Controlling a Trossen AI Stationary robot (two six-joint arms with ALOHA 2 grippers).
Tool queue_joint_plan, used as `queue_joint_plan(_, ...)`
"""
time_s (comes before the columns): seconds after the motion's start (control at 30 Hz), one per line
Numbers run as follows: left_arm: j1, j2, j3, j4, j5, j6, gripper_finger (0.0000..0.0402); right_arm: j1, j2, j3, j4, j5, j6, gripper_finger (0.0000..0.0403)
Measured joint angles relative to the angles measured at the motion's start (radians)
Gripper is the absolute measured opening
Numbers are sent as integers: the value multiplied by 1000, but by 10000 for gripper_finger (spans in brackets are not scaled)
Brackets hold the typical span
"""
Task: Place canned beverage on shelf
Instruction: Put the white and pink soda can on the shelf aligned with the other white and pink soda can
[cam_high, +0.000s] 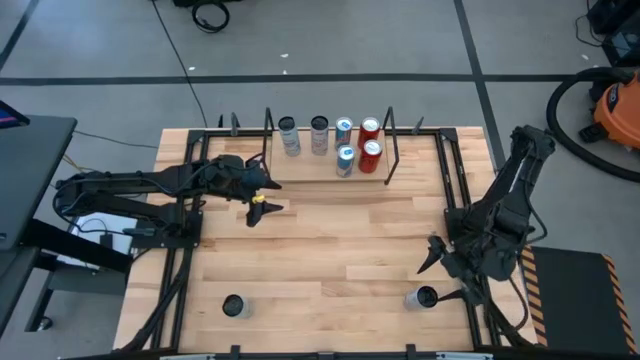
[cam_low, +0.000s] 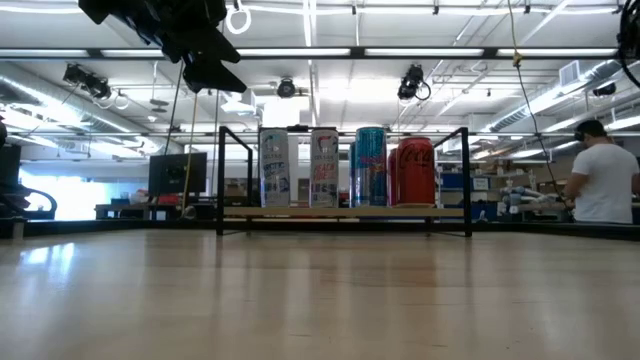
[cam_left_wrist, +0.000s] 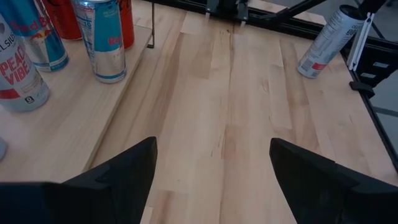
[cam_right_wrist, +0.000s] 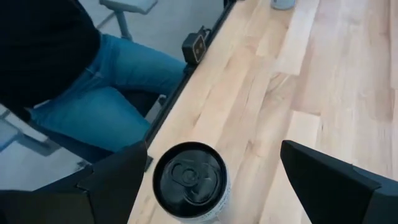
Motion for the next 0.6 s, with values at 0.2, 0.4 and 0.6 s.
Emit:
queue_joint_plan(0.2, 0, 0, 0, 0, 0, -26, 314, 7, 60, -1, 18, -14, 146, 380)
queue_joint_plan(0.4, 0, 0, 0, 9, 0, -26, 314, 7, 110, -1, 104, -36, 164, 380)
queue_joint_plan(0.6, 0, 0, 0, 36, 0, -26, 314, 6, 162, -1, 44, -33, 177, 380)
